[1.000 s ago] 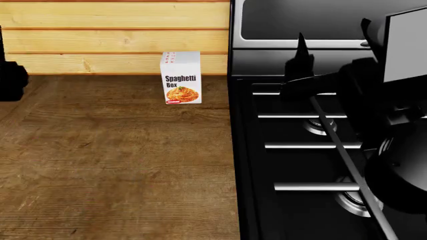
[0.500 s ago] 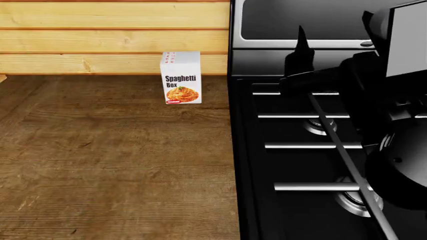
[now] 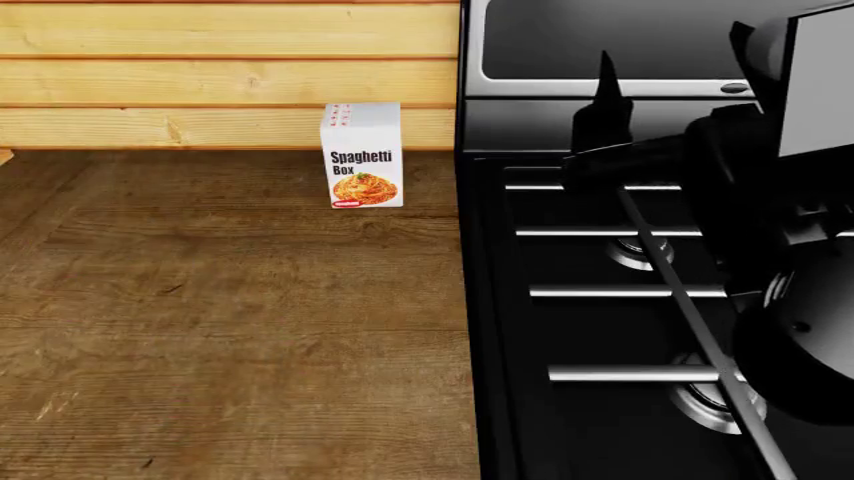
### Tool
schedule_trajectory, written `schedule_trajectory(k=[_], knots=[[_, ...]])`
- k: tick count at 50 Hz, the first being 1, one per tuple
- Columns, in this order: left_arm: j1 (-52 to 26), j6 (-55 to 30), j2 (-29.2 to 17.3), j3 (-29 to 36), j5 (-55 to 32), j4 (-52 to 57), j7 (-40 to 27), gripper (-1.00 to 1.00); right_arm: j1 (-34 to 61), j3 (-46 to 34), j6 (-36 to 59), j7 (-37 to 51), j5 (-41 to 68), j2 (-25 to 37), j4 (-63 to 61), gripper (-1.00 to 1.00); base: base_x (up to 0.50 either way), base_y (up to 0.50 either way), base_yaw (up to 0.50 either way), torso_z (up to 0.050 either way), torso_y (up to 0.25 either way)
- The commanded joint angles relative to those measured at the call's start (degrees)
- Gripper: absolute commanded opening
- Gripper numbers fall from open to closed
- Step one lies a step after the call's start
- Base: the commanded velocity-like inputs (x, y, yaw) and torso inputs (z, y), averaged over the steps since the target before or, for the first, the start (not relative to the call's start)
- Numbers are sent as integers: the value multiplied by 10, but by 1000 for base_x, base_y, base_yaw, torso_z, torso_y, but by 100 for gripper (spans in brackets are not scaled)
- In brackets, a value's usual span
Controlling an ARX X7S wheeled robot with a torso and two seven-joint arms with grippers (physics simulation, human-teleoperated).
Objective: Pick the salsa and bar from the counter and place them in the cabinets closest to them.
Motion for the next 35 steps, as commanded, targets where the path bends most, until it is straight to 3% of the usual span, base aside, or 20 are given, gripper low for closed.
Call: schedule_trajectory(k=[1, 14, 24, 28, 35], knots=[[-34, 3, 77, 16, 126, -111, 106, -100, -1, 1, -1, 3, 3, 3, 0, 100, 0, 0, 0, 0, 0], [-41, 42, 171, 40, 272, -276, 241, -100, 4, -1, -2, 1, 2, 3, 4, 100, 0, 0, 0, 0, 0], [-46, 122, 276, 63, 394, -465, 367, -100, 7, 0, 2, 9, 11, 5, 2, 100, 0, 0, 0, 0, 0], [-47, 113, 324, -17, 515, -539, 427, -100, 2, 2, 0, 11, 12, 7, -1, 100, 0, 0, 0, 0, 0], [-47, 84, 412, -247, 830, -613, 552, -100, 1, 0, -3, 9, 8, 6, 1, 100, 0, 0, 0, 0, 0]])
